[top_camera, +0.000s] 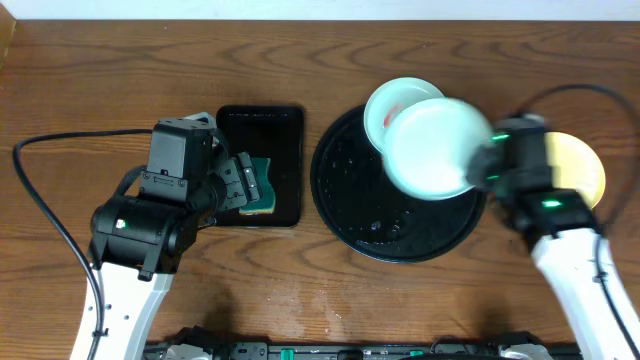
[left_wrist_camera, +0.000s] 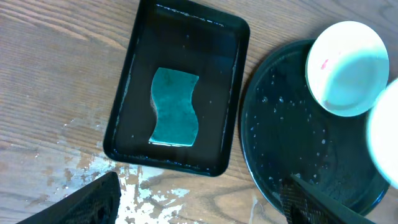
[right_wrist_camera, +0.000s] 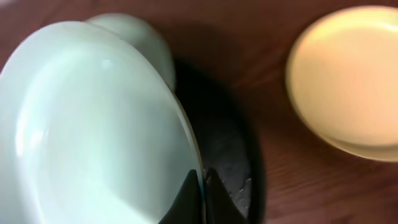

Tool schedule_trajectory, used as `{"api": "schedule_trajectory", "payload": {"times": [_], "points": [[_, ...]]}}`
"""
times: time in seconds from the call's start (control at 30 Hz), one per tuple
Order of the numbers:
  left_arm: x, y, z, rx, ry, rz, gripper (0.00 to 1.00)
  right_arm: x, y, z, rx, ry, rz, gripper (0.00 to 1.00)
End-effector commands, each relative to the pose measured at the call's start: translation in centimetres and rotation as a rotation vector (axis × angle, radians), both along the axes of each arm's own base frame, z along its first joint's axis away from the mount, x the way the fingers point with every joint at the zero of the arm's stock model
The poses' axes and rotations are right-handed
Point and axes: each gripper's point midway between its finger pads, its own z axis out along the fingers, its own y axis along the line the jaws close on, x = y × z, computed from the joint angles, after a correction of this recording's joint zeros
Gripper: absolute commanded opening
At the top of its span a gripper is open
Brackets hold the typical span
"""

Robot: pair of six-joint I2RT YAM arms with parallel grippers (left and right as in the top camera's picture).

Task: Clean dirty plates on tray and stack at the side
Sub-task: 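Carry the pale green plate right and stack it on the yellow plate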

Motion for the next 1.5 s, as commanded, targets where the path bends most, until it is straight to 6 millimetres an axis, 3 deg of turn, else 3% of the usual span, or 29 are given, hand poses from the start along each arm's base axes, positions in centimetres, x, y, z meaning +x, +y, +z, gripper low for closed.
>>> {"api": "schedule_trajectory", "payload": {"times": [0.0, 0.17, 0.33, 0.43, 0.53, 0.6, 0.67, 0.7, 0.73, 0.77, 0.9, 1.0, 1.07, 1.17, 1.23, 1.47], "points": [[0.2, 0.1, 0.6, 0.002, -0.016, -0.002, 0.83, 0.2, -3.4, 0.7, 0.184, -0.028, -0.104, 0.01], [0.2, 0.1, 0.6, 0.002, -0.016, -0.002, 0.82, -1.1, -13.4, -0.7, 0.188, -0.033, -0.394, 0.01], [0.2, 0.1, 0.6, 0.002, -0.016, -0.002, 0.82, -2.9, -19.2, -4.1, 0.168, 0.038, -0.578, 0.01], [0.2, 0.1, 0.6, 0.002, -0.016, -0.002, 0.82, -4.2, -21.5, -6.7, 0.119, 0.125, -0.662, 0.01], [0.2, 0.1, 0.7, 0.001, -0.017, -0.002, 0.82, -5.0, -22.3, -9.7, 0.102, 0.219, -0.698, 0.01], [0.2, 0.1, 0.6, 0.002, -0.016, -0.002, 0.82, -4.7, -22.2, -11.0, 0.119, 0.240, -0.691, 0.01], [0.2, 0.1, 0.6, 0.002, -0.016, -0.002, 0.82, -3.6, -22.0, -10.9, 0.136, 0.205, -0.645, 0.04], [0.2, 0.1, 0.6, 0.002, -0.016, -0.002, 0.82, -2.7, -21.8, -10.4, 0.147, 0.171, -0.602, 0.26], [0.2, 0.1, 0.6, 0.002, -0.016, -0.002, 0.82, -1.9, -21.5, -9.7, 0.161, 0.135, -0.556, 0.41], [0.2, 0.1, 0.6, 0.002, -0.016, -0.002, 0.82, -0.9, -20.9, -8.6, 0.179, 0.091, -0.509, 0.45], [0.2, 0.1, 0.6, 0.002, -0.016, -0.002, 0.83, 1.9, -17.6, -3.8, 0.242, -0.079, -0.297, 0.49], [0.2, 0.1, 0.6, 0.002, -0.016, -0.002, 0.83, 3.7, -12.5, 0.3, 0.273, -0.203, -0.018, 0.45], [0.2, 0.1, 0.6, 0.002, -0.016, -0.002, 0.83, 4.0, -8.9, 1.7, 0.279, -0.233, 0.133, 0.45], [0.2, 0.1, 0.6, 0.002, -0.016, -0.002, 0.83, 4.3, -3.9, 1.3, 0.252, -0.189, 0.273, 0.45], [0.2, 0.1, 0.6, 0.002, -0.016, -0.002, 0.82, 4.6, -1.6, -0.2, 0.199, -0.134, 0.314, 0.45], [0.2, 0.1, 0.6, 0.002, -0.016, -0.002, 0.82, 7.8, 2.0, -6.6, -0.154, 0.000, 0.364, 0.49]]}}
